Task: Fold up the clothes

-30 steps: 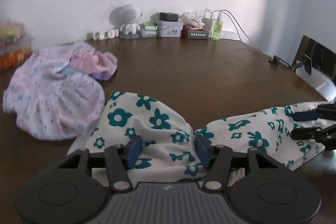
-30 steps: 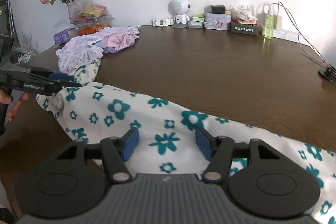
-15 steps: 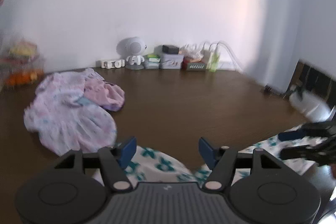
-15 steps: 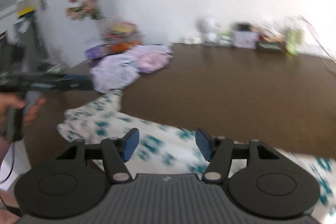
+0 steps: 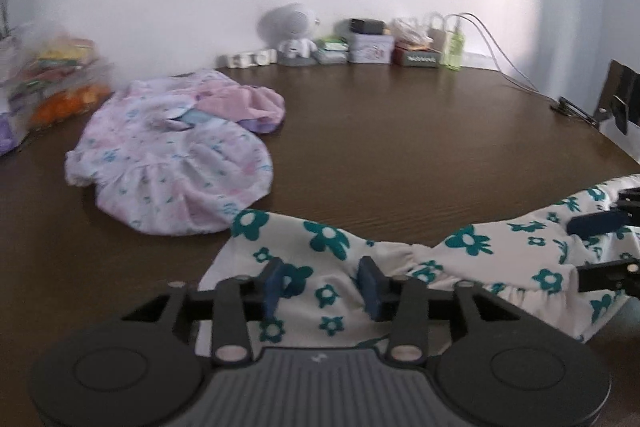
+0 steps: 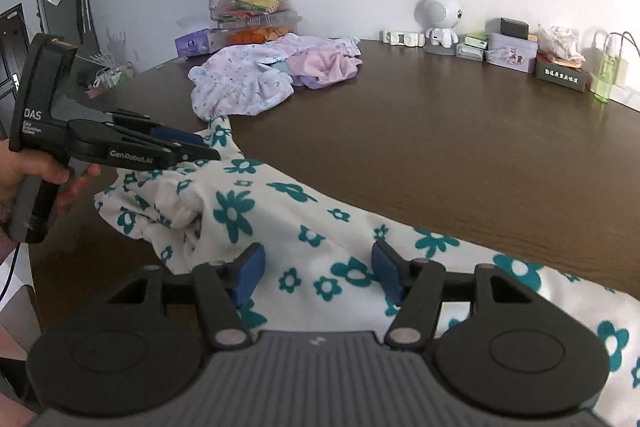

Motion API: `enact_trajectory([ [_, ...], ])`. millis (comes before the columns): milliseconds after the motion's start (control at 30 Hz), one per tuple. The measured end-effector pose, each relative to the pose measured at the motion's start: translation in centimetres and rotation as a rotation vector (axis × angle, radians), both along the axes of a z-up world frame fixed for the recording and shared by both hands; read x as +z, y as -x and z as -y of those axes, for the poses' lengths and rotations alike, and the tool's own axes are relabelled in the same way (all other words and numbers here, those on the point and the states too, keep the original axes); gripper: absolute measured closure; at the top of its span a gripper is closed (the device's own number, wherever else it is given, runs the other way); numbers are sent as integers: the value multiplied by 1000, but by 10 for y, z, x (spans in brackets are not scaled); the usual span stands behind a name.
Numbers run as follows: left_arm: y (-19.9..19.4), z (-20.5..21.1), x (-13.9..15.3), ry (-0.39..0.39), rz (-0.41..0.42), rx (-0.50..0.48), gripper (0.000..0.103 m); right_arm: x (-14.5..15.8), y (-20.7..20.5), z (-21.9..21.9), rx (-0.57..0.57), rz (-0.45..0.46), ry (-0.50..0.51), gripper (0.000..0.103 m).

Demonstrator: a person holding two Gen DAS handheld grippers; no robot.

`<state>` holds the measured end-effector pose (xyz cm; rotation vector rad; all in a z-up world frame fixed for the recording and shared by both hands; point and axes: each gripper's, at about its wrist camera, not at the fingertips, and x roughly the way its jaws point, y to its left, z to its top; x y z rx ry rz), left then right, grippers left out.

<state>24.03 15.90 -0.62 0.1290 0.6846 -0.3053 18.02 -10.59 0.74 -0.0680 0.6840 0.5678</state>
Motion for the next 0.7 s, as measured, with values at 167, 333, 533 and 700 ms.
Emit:
enact_trajectory([
  [167,3,-11,8,68,4,39,48,6,0,4,3,-4,-25,42],
  [333,28,-19,33,193,73,11,40,33,18,-12,130,102,-79,46],
  [533,44,4,34,108,46,-119,47,21,30,-77,294,217,226,74],
  [700,40,6,13,86,-28,-99,49,4,36,-106,376,265,410,81],
])
